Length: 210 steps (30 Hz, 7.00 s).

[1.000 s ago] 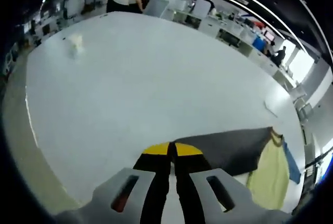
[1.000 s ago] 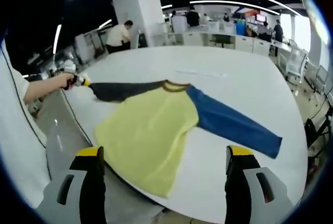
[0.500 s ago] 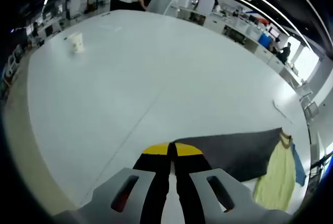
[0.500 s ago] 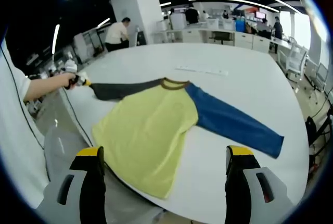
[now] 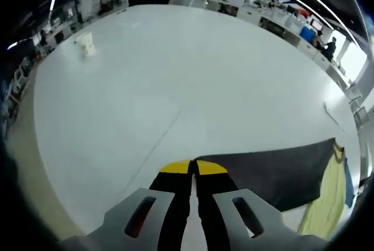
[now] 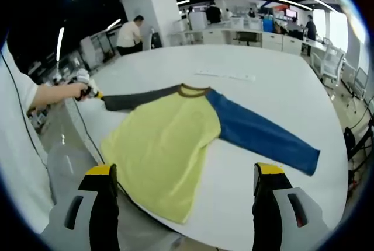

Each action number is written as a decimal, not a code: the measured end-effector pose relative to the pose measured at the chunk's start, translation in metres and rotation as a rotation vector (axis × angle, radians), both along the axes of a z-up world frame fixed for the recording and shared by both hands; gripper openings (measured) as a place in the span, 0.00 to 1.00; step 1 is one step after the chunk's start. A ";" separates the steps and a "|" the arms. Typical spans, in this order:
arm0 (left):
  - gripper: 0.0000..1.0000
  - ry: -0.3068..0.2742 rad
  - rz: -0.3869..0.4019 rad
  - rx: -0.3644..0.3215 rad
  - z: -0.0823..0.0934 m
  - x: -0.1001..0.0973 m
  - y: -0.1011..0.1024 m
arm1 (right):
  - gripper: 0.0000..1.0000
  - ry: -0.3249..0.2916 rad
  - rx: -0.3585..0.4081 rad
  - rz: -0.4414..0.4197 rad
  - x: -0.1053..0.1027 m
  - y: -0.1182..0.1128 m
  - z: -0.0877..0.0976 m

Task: Fold the garment on the visible template until the final outline fits inside the template.

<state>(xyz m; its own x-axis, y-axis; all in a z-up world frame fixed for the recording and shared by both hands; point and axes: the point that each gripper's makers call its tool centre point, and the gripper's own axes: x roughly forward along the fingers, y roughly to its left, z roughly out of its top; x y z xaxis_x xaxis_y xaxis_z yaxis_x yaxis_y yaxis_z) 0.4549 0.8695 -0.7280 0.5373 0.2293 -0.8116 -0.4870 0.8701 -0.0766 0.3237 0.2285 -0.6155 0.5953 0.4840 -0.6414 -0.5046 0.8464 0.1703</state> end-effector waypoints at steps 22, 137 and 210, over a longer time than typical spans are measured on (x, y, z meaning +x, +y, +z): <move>0.00 -0.019 0.005 0.089 0.004 0.039 0.012 | 0.96 0.021 0.004 -0.016 0.009 -0.001 -0.011; 0.00 0.028 -0.047 0.007 -0.038 0.005 0.007 | 0.96 0.039 0.005 0.000 0.018 0.008 -0.017; 0.42 -0.071 -0.425 0.024 0.074 -0.101 -0.101 | 0.96 -0.042 0.059 -0.035 -0.033 0.007 0.004</move>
<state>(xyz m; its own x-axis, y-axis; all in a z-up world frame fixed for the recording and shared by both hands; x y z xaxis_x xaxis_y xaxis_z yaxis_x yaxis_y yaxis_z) 0.3539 0.7686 -0.6541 0.6423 -0.0062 -0.7664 -0.0789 0.9941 -0.0742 0.2911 0.2353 -0.6110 0.6379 0.4989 -0.5866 -0.4829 0.8525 0.2000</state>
